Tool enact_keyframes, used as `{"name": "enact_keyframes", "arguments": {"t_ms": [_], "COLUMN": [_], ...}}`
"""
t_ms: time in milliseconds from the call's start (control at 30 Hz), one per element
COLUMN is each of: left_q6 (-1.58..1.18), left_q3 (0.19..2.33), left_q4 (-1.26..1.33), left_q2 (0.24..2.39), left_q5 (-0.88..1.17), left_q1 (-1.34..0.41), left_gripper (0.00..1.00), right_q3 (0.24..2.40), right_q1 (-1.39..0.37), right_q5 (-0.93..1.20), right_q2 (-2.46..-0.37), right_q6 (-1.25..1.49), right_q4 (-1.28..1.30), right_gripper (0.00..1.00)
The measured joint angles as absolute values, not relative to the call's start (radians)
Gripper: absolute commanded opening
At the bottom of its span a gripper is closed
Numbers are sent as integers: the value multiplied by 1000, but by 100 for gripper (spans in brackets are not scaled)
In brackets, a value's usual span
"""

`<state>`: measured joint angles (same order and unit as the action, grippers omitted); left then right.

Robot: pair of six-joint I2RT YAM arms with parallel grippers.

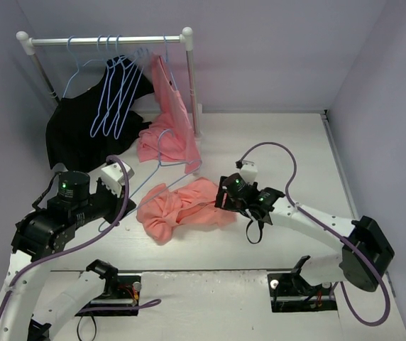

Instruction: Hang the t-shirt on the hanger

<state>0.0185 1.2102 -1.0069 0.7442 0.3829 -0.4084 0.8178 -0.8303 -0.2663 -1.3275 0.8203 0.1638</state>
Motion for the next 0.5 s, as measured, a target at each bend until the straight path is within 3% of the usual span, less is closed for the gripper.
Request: {"name": "enact_keyframes", "arguments": {"t_ms": [133,333,500], "left_q6": [18,18,18], "left_q3": [1210,1212,1213], "left_q4": [-1007,-1007,-1007], "left_q2": [750,762,764], "left_q5": [378,373,373], "left_q1": [-412,-414,-420], "left_gripper": [0,0,0], "right_q3": [815,815,815], "right_q1": [-831,-837,-858], "right_q5": [-305,-312,-310], "right_q2": [-1282,-1296,-1331], "right_q6": [876,928,971], "right_q4": [166,168,169], "right_gripper": [65,47,47]}}
